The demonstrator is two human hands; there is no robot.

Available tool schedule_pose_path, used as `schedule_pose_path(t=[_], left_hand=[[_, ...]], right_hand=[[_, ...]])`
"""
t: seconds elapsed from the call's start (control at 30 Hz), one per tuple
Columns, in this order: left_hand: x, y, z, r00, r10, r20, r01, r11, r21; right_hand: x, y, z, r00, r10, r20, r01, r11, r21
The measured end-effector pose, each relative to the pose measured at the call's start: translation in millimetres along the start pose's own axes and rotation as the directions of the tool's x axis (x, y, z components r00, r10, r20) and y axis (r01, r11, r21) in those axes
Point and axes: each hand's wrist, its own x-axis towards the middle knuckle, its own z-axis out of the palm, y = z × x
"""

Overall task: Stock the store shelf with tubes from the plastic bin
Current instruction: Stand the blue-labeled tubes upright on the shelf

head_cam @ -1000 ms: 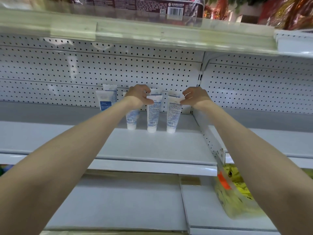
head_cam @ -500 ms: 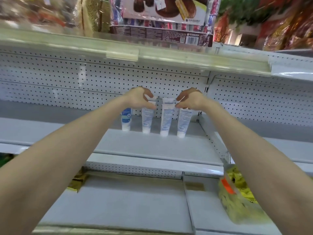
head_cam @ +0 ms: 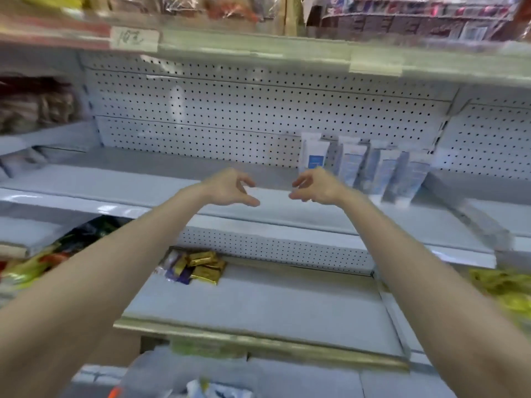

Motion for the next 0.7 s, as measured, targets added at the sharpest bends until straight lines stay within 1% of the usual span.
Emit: schedule_pose_path(t=[0.13,0.2,0.3,0.33,0.4,0.43,0.47,0.5,0.6,0.7], left_hand=[[-31.9,-72.1,11.3,0.997,-0.054,0.051,0.059,0.995,-0.085],[-45.6,-104.2,22.3,0.993,-0.083,0.086,0.091,0.991,-0.101],[-60.0,-150.5,42.2,0.975,-0.146,0.168,0.174,0.971,-0.162],[-65.6,-164.2,51.5,0.971,-0.162,0.175,0.194,0.964,-0.185],[-78.3,-171.0,67.8,0.97,-0.172,0.17,0.202,0.963,-0.177],[-82.7,-200.5,86.2,0.941,-0.236,0.241,0.286,0.938,-0.197],[-89.4,-225.6,103.4,0.918,-0.268,0.293,0.334,0.92,-0.205],[-95.0,-230.6,112.6,0.917,-0.267,0.297,0.334,0.921,-0.202],[-110.8,-261.2,152.3,0.875,-0.332,0.352,0.425,0.875,-0.233],[-123.5,-285.7,190.7,0.809,-0.371,0.457,0.522,0.81,-0.266]], right_hand=[[-2.8,-24.7,78.7,0.994,0.052,0.094,-0.057,0.997,0.048],[-8.6,-31.0,115.2,0.987,0.086,0.133,-0.095,0.993,0.065],[-10.3,-33.1,168.0,0.972,0.134,0.194,-0.148,0.987,0.061],[-13.1,-31.1,184.8,0.963,0.158,0.219,-0.178,0.981,0.076],[-24.6,-23.1,202.7,0.944,0.192,0.268,-0.225,0.969,0.099],[-20.9,-16.3,237.1,0.907,0.235,0.351,-0.289,0.951,0.109],[-20.7,-9.7,268.1,0.876,0.264,0.404,-0.331,0.938,0.104],[-27.5,-5.4,274.5,0.872,0.28,0.403,-0.344,0.934,0.097],[-40.2,19.1,321.0,0.824,0.33,0.461,-0.408,0.909,0.079],[-48.1,43.4,367.2,0.753,0.406,0.518,-0.5,0.865,0.048]])
